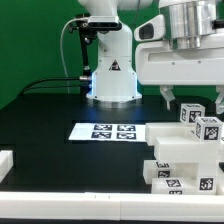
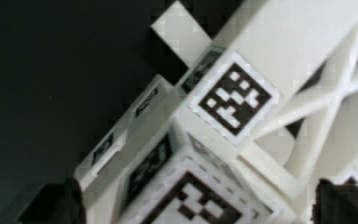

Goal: Assemble chair

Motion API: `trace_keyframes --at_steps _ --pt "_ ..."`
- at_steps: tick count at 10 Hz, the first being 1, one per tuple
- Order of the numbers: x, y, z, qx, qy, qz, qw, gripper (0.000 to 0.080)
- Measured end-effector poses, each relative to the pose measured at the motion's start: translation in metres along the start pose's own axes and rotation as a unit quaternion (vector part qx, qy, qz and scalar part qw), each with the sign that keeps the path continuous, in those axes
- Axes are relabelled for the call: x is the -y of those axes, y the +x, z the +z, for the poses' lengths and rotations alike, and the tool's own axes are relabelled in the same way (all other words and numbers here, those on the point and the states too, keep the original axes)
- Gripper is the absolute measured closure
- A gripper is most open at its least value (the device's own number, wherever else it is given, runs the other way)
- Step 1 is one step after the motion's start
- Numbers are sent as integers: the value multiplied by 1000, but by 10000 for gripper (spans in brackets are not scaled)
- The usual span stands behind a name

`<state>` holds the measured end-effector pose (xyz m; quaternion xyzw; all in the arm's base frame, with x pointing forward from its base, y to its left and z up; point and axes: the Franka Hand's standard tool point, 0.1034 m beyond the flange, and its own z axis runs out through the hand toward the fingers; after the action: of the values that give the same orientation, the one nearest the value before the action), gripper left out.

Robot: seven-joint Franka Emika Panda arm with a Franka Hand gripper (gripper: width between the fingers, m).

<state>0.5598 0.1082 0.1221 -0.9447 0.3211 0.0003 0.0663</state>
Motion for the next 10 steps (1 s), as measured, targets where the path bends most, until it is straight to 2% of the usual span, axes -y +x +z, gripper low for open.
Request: trace_keyframes --at_steps 1,4,5,6,7,8,10 --pt "0 -1 0 -5 -8 -46 999 152" --pt "-2 1 0 -4 -11 -166 986 150" --pt "-3 3 1 -20 -58 -339 939 150" --pt "-1 1 3 -23 -77 -394 915 150" --pt "-2 2 3 -22 -71 -375 924 176" --pt "-2 2 3 -23 -71 -368 927 176" --pt "-2 2 4 -24 -70 -346 935 523"
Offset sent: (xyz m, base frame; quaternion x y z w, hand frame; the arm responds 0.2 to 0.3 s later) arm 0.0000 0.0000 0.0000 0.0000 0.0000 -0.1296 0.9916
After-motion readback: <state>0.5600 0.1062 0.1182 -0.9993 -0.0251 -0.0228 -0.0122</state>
